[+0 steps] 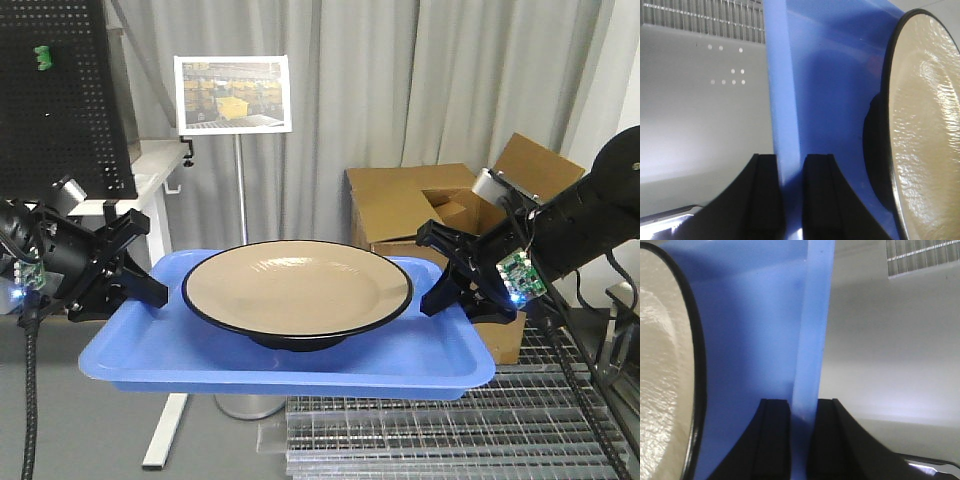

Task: Place disk in tray to left cabinet
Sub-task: 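Hold the tray level with both grippers while the base drives to the cabinet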

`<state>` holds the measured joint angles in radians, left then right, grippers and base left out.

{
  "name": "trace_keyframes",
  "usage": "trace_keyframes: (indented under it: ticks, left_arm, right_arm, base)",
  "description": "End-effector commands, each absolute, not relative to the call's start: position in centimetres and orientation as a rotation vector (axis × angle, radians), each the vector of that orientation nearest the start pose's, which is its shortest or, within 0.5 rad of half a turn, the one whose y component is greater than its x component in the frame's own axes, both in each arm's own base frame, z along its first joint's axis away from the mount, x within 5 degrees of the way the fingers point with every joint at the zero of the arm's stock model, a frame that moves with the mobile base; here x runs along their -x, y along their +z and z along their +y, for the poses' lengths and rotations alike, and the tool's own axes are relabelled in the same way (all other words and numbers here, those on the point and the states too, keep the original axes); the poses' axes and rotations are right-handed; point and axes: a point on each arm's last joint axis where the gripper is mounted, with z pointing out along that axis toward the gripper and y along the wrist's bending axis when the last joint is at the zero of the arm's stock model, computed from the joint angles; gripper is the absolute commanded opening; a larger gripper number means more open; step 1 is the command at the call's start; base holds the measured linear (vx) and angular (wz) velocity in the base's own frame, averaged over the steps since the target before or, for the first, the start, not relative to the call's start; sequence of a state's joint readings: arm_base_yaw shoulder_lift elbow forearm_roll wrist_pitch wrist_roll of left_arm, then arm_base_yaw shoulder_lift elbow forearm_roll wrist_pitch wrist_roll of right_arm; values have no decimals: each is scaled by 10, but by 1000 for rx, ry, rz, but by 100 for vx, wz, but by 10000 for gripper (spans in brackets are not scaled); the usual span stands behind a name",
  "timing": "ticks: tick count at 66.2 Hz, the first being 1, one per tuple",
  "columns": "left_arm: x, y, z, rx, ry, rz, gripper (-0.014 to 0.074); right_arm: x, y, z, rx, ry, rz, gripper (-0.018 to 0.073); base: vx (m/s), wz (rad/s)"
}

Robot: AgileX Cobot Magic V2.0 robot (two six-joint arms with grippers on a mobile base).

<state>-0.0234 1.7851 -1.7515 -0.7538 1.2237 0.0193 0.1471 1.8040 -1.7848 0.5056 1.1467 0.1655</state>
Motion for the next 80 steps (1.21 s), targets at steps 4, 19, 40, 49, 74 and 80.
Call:
trace_keyframes:
  ticks: [4, 19, 40, 49, 74, 80]
  left_arm:
    - [-358, 410, -90, 33, -1290, 2425, 0]
    - [-358, 410, -90, 32, -1290, 2425, 0]
    - [-358, 410, -90, 32, -1290, 2425, 0]
    - [-358, 410, -90, 32, -1290, 2425, 0]
    - [-358, 410, -90, 32, -1290, 2425, 0]
    - [-358, 410, -90, 32, -1290, 2425, 0]
  right_arm:
    - [-367, 401, 115, -120, 1014, 2468, -4]
    - [-367, 401, 115, -120, 1014, 2468, -4]
    - [-367, 401, 115, -120, 1014, 2468, -4]
    - [-367, 401, 115, -120, 1014, 2468, -4]
    - [-367, 401, 115, -120, 1014, 2468, -4]
    - [-367, 401, 115, -120, 1014, 2468, -4]
  base:
    - [44, -6]
    - [38, -11]
    - [27, -35]
    - [20, -58]
    - [17, -68]
    - [17, -67]
